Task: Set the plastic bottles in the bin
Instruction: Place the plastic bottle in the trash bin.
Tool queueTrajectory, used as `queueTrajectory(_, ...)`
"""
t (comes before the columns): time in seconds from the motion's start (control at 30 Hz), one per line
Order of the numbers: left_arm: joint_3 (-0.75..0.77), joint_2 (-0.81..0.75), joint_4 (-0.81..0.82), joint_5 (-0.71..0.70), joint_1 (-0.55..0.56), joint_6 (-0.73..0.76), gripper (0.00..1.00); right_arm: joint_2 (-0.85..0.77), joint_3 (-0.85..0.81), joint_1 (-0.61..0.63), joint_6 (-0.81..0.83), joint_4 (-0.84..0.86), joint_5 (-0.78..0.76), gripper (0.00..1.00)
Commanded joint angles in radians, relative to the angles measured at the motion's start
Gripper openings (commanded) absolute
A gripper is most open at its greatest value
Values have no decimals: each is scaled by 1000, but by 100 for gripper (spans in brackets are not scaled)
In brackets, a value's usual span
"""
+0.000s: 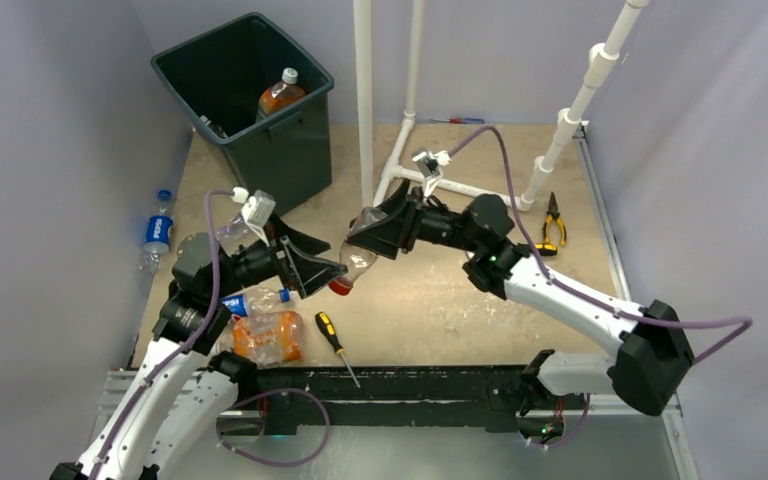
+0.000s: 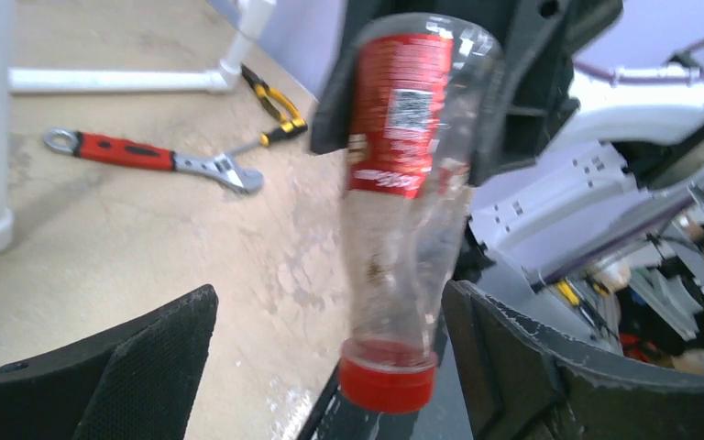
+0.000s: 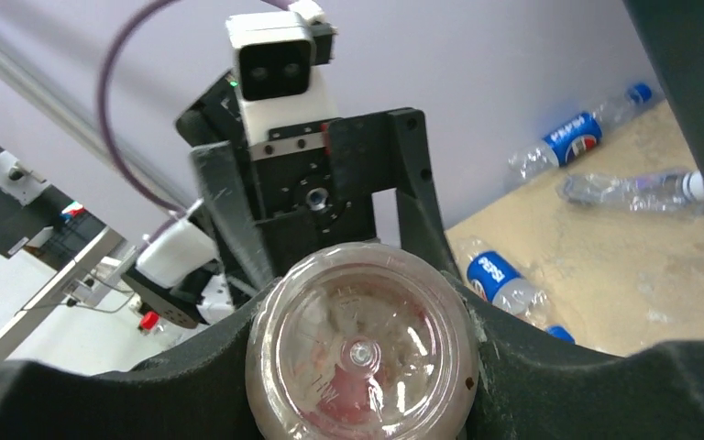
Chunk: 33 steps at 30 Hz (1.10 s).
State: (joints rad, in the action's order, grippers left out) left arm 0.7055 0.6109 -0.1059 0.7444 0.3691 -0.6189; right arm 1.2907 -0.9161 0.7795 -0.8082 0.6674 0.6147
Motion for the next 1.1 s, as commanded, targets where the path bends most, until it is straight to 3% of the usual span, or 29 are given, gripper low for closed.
queueTrajectory(0.0, -4, -69, 195, -176, 5, -97, 94, -144, 67, 0, 10, 223, -122, 18)
queueTrajectory(0.27, -231, -97, 897, -419, 5, -431, 95, -190, 278, 0, -136, 785, -346, 0)
queueTrajectory(0.53, -211, 150, 1320, -371, 6, -678, 88, -25, 272, 10, -240, 1154, -448, 0)
queueTrajectory(0.87, -197, 166, 1329, -359, 16, -685, 88, 92, 214, 62, -145, 1327, -585, 0)
queueTrajectory(1.07, -178, 135, 1188, -371, 16, -577, 88, 123, 157, 70, -123, 1339, -573, 0)
